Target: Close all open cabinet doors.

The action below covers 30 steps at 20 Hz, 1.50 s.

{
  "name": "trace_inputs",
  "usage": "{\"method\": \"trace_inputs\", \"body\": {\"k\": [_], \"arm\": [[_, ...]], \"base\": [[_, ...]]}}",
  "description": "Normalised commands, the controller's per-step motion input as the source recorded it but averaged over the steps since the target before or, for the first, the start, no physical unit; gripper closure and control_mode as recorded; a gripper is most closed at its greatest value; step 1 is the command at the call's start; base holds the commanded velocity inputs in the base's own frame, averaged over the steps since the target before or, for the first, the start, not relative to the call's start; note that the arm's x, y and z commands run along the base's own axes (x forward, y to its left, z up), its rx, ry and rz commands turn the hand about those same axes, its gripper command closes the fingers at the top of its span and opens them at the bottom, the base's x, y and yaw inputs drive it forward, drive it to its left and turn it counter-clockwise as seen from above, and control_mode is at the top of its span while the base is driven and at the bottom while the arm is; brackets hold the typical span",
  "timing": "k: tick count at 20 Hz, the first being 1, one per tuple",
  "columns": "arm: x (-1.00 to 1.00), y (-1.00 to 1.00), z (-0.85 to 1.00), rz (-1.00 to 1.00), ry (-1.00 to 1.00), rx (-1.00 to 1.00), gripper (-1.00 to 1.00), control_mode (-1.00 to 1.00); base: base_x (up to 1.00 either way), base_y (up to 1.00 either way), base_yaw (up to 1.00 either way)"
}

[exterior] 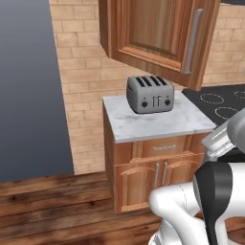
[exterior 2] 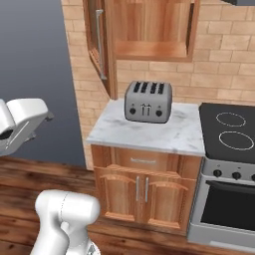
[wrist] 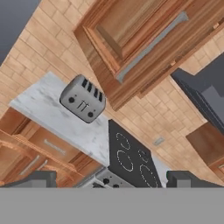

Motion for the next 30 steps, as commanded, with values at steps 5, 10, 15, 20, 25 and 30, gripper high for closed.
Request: {"method": "trace_inputs", "body": {"k": [5, 10, 15, 20, 25, 30], "arm": [[0.0, 0.0, 0.0, 0.0, 0.0, 0.0, -1.0, 1.0], [0.0, 0.0, 0.0, 0.0, 0.0, 0.0, -1.0, 1.0], [0.0, 0.0, 0.0, 0.0, 0.0, 0.0, -1.0, 1.0], [0.0, 0.0, 0.0, 0.0, 0.0, 0.0, -1.0, 1.0], [0.0, 0.0, 0.0, 0.0, 0.0, 0.0, -1.0, 1.0], [0.0, 0.0, 0.0, 0.0, 0.0, 0.0, -1.0, 1.0]], "base": [[0.21, 0.5, -0.05], [0.29, 0.51, -0.07], [0.5, 0.38, -0.11], [0.64, 0.18, -0.14], [0.43, 0.18, -0.14], [0.22, 0.15, -0.12]]}}
